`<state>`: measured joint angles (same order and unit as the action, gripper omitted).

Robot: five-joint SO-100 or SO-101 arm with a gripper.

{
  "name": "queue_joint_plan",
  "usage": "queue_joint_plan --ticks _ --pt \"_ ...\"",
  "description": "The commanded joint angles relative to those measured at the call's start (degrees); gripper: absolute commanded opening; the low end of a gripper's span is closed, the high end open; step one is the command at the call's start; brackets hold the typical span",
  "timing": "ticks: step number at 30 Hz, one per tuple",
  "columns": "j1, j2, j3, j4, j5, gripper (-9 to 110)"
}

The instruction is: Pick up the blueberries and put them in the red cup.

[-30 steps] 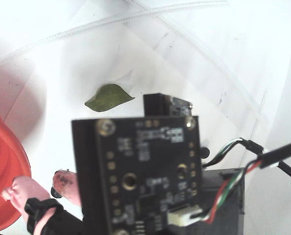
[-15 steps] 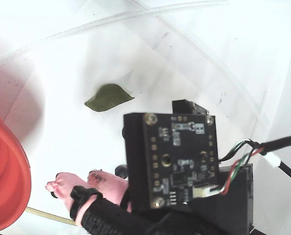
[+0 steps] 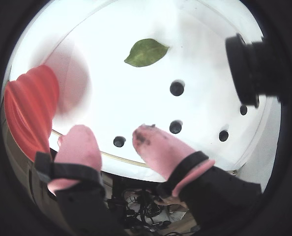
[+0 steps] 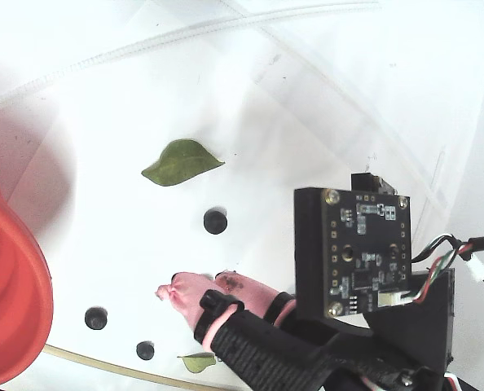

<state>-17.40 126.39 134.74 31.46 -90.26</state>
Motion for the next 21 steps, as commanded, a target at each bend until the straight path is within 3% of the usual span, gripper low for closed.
queue_joint_plan --ticks 1,21 --pt "1.1 4.0 -2.4 0.0 -2.0 15" --pt "10.7 -1.1 1.1 -5.0 -11.7 15"
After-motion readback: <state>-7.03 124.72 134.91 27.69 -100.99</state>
